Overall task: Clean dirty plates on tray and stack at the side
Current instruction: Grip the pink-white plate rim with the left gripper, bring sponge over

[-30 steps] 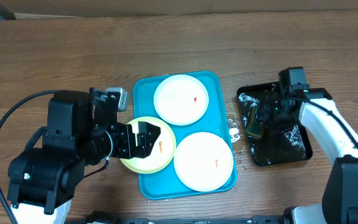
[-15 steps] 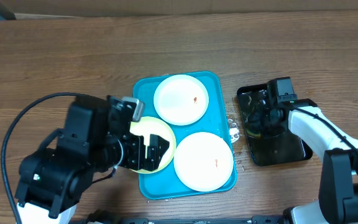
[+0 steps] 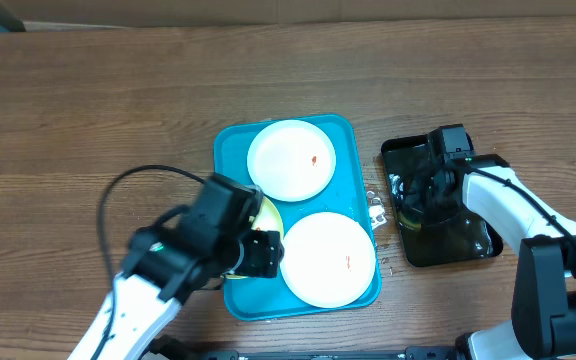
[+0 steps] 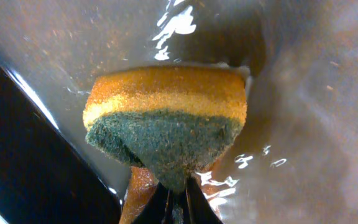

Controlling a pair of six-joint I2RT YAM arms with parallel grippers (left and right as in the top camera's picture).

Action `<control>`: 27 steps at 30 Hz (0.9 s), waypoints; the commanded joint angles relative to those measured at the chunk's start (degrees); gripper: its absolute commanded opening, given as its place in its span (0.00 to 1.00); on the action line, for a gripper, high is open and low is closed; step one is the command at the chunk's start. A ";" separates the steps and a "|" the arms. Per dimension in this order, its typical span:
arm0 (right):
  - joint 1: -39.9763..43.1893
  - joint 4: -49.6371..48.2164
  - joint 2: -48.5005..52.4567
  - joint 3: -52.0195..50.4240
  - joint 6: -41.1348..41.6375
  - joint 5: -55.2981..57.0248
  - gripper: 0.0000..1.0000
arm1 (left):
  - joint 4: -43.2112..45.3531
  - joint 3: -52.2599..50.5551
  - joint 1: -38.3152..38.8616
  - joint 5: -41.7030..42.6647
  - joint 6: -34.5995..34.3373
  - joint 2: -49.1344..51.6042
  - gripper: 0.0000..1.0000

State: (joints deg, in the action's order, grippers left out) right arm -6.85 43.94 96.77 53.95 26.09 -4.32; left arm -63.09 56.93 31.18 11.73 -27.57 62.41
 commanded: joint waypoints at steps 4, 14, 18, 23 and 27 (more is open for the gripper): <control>-0.26 6.23 -4.33 4.31 -0.83 1.22 0.04 | 3.61 -3.61 4.57 -0.15 -3.65 8.70 0.69; -0.26 12.07 -16.17 5.38 -2.78 -1.86 0.04 | 6.01 -3.69 7.10 0.79 -12.39 25.00 0.47; -0.26 13.90 -20.31 5.38 -4.35 -3.74 0.04 | 7.10 -3.80 7.10 0.79 -14.21 28.33 0.49; -0.28 16.41 -23.08 5.38 -6.01 -7.48 0.04 | 9.40 -4.50 7.04 0.76 -15.30 31.08 0.30; -0.28 19.04 -23.43 5.38 -9.60 -10.95 0.04 | 11.43 -4.72 7.04 0.70 -16.72 32.94 0.20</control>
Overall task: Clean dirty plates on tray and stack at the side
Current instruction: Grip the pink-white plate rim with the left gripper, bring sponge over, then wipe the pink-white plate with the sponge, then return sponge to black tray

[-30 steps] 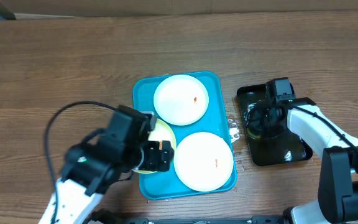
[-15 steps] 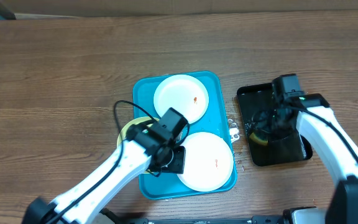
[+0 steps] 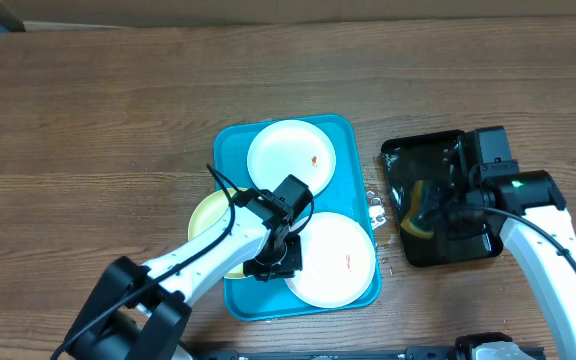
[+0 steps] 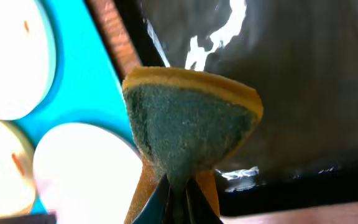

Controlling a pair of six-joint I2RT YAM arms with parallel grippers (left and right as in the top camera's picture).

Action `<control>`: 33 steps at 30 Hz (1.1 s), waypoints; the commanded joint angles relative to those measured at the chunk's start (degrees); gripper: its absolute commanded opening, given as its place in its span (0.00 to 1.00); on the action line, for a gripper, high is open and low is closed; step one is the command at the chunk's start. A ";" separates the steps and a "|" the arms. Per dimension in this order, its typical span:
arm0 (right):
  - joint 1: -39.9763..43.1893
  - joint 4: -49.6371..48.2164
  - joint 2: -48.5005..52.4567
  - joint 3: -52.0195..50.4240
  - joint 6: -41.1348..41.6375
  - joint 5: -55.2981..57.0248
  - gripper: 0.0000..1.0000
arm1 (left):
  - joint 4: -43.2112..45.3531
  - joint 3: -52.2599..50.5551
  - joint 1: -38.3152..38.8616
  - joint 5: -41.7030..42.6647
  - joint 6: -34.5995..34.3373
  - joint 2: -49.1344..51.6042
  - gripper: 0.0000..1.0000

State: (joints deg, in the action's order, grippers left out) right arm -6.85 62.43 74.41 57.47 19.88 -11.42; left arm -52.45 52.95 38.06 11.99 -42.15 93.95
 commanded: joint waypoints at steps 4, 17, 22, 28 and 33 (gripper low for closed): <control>-0.28 2.64 -1.11 1.86 -8.13 -7.87 0.04 | 1.95 -0.74 -0.04 -0.31 -2.73 2.75 0.20; -10.14 6.60 -1.05 1.73 -7.93 -10.43 0.04 | 3.21 -0.79 -0.55 -2.51 -3.10 3.91 0.04; -17.49 1.62 -0.61 -0.31 -1.60 -6.62 0.04 | 3.19 -0.79 -0.55 -2.49 -3.10 3.91 0.04; -25.22 -7.34 1.16 -5.77 4.26 -6.80 0.04 | 3.23 -0.79 -0.55 -2.08 -3.32 3.91 0.04; -31.87 -16.02 4.22 -9.92 8.26 -5.03 0.04 | 3.30 -0.79 -0.55 -2.08 -3.32 3.91 0.04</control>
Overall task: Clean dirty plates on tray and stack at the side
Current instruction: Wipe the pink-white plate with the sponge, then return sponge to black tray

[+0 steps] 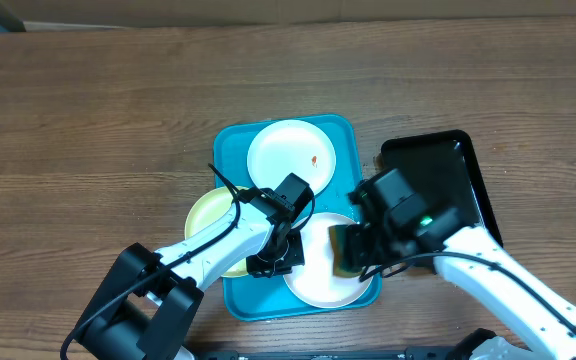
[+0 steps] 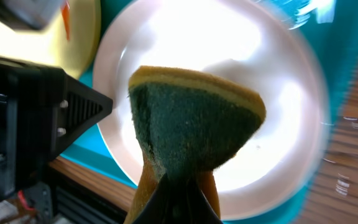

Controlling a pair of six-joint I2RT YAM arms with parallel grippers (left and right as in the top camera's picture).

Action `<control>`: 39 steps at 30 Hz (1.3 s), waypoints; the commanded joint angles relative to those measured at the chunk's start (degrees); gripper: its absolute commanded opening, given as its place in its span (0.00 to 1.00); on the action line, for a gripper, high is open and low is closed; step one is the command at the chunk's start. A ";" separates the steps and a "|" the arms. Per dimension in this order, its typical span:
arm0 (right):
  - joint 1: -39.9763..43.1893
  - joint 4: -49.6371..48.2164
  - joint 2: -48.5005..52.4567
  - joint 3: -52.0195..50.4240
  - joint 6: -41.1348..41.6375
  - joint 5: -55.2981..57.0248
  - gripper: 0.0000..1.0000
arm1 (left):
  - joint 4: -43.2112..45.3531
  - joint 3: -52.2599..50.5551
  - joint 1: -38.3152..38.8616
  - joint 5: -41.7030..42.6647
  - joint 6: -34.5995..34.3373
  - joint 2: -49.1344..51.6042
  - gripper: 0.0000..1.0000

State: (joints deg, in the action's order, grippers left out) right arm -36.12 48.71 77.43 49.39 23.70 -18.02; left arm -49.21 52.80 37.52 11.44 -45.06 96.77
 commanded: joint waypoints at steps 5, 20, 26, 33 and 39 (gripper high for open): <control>-4.81 -9.35 5.55 -5.99 9.60 6.64 0.04 | 0.44 -0.63 0.00 -1.31 -0.46 1.09 0.04; -4.68 -3.54 11.63 -9.75 33.09 29.53 0.04 | 0.79 -0.63 0.00 -1.33 -1.68 1.09 0.04; -4.68 3.65 11.63 -6.38 38.34 35.36 0.04 | 0.39 -0.63 0.00 -1.40 -2.64 1.09 0.05; -4.68 11.61 10.36 2.23 35.65 39.45 0.04 | 0.37 -0.63 0.00 -1.40 -2.80 1.09 0.04; -4.44 13.88 6.49 9.20 27.74 38.60 0.04 | 0.20 -0.63 0.00 -1.38 -3.02 1.09 0.04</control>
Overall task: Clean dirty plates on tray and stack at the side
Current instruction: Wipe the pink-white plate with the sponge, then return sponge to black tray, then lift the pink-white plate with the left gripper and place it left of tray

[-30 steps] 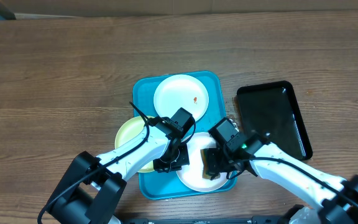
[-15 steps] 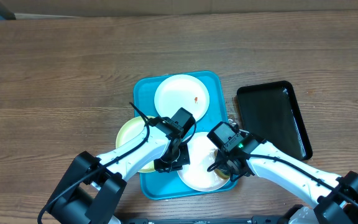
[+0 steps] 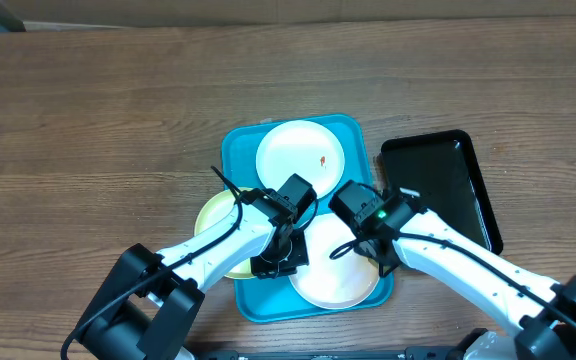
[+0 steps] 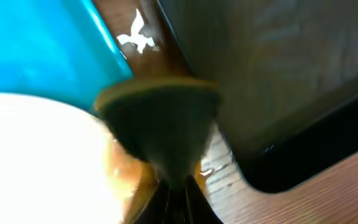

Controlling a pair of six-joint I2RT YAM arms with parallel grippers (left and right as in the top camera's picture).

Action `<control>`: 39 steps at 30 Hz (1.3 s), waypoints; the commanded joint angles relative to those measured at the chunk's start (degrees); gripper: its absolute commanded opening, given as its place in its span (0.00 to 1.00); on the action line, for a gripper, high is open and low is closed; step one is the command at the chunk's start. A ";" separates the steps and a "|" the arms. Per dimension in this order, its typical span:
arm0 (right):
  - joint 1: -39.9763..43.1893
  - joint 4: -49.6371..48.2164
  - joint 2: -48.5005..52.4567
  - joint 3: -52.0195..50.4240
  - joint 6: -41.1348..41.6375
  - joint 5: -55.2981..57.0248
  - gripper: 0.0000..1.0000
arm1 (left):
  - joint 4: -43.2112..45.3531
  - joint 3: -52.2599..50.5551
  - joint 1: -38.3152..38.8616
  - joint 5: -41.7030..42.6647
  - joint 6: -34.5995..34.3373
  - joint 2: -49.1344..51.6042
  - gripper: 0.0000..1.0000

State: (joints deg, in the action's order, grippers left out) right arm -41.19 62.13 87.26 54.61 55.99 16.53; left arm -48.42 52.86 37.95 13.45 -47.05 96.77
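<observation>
A blue tray [image 3: 246, 290] holds two white plates. The far plate [image 3: 301, 152] has a red spot. On the near plate [image 3: 333, 275], also in the right wrist view [image 4: 36, 155], my right gripper [image 4: 176, 186] [image 3: 380, 262] is shut on a yellow-green sponge [image 4: 160, 124], which sits low over the plate's right rim, by the tray's edge; it looks blurred. My left gripper [image 3: 280, 255] rests at that plate's left rim, its jaws unreadable from above. A yellow-green plate [image 3: 218, 235] lies half under the left arm.
A black tray of water [image 3: 438, 190] [image 4: 278, 81] stands right of the blue tray, with water drops on the wood between them. Bare wooden table [image 3: 88, 120] spreads to the left and back.
My right gripper has moved the sponge from over the near plate's middle to its right rim. The blue tray sits slightly further right. The left gripper has barely moved.
The sponge was first in the black tray's water, with my left arm over the blue tray's left side. Then the sponge hung above the black tray while the left gripper sat at the near plate's rim. Later the sponge was over that plate, and now at its right rim.
</observation>
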 commanded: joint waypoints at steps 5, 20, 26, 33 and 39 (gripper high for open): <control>6.19 0.94 -8.15 6.38 -8.72 3.98 0.04 | -0.76 -0.70 -0.44 -3.37 -0.98 1.09 0.04; 38.42 -13.14 0.00 1.64 -29.51 -19.08 0.04 | 3.34 -0.68 -0.42 0.02 4.11 1.09 0.10; 39.12 -13.70 0.85 2.49 -32.52 -25.40 0.41 | 4.70 -0.68 -0.42 1.51 7.19 1.09 0.10; 40.94 -3.89 -5.99 11.89 -32.65 -26.27 0.68 | 3.54 0.17 -0.44 2.69 9.20 0.98 0.04; 47.47 4.26 -12.26 20.50 -32.65 -28.48 0.77 | -9.16 12.22 -0.39 -2.25 9.44 0.96 0.04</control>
State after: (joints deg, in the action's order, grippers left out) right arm 3.38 65.01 78.15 71.59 24.45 -10.11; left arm -54.54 58.39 37.74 13.78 -39.83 97.43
